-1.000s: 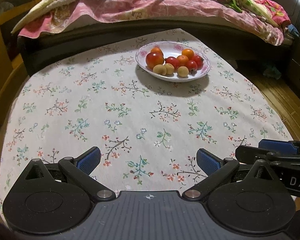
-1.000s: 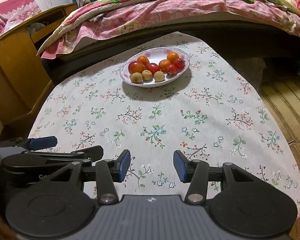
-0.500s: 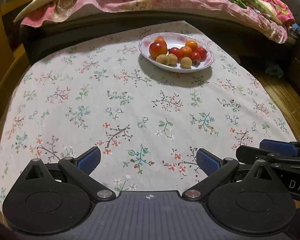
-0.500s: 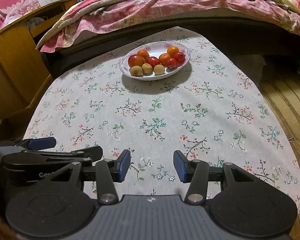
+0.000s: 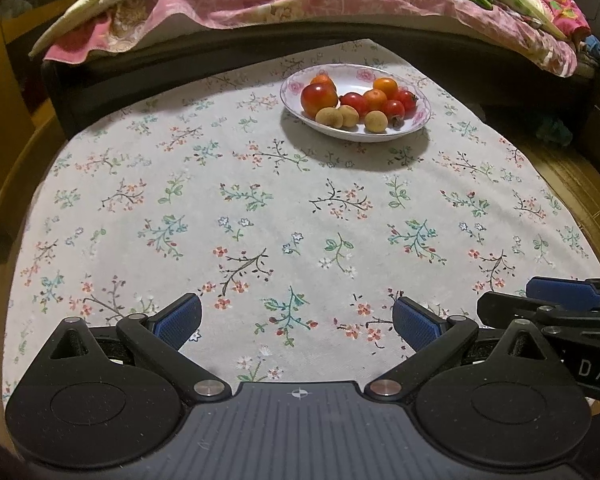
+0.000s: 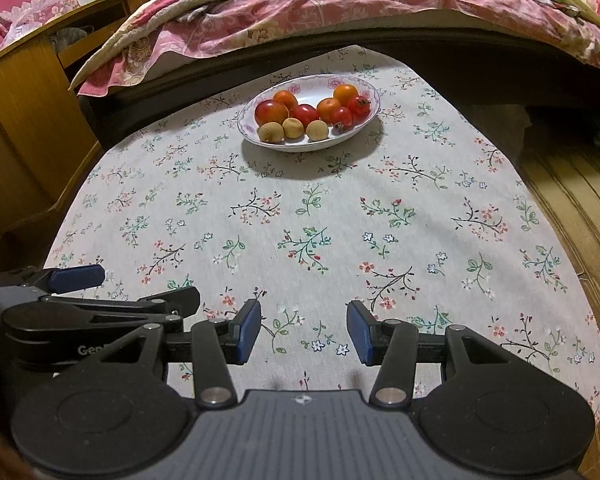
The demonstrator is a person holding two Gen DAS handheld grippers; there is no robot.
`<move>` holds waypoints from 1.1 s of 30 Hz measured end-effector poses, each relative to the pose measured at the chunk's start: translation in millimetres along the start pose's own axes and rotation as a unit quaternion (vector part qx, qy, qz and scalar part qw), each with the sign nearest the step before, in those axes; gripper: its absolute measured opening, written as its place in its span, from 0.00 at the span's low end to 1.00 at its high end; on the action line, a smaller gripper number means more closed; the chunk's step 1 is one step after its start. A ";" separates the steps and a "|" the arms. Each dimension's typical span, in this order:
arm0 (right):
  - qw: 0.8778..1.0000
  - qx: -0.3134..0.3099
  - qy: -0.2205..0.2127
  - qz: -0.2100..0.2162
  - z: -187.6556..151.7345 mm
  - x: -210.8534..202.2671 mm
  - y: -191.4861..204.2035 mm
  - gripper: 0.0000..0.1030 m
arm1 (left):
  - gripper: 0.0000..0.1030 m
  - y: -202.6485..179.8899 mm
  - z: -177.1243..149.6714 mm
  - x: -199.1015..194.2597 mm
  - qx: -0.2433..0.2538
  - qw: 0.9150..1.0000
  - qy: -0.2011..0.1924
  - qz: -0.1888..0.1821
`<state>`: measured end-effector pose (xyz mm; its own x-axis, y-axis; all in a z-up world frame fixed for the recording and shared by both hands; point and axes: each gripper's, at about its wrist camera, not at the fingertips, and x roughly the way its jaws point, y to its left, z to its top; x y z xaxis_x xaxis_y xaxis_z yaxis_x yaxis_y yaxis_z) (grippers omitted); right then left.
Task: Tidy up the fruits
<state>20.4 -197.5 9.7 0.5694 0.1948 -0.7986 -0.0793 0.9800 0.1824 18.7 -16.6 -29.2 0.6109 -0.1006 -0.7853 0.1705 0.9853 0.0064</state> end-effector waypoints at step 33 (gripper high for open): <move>1.000 -0.004 0.006 -0.004 -1.8 2.8 1.3 0.48 | 0.99 -0.5 -1.6 0.7 0.014 1.000 -0.004 0.009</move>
<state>20.4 -195.6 6.7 0.5609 0.1878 -0.8063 -0.0817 0.9817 0.1719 17.8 -17.0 -30.7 0.6207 -0.0836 -0.7796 0.1798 0.9830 0.0377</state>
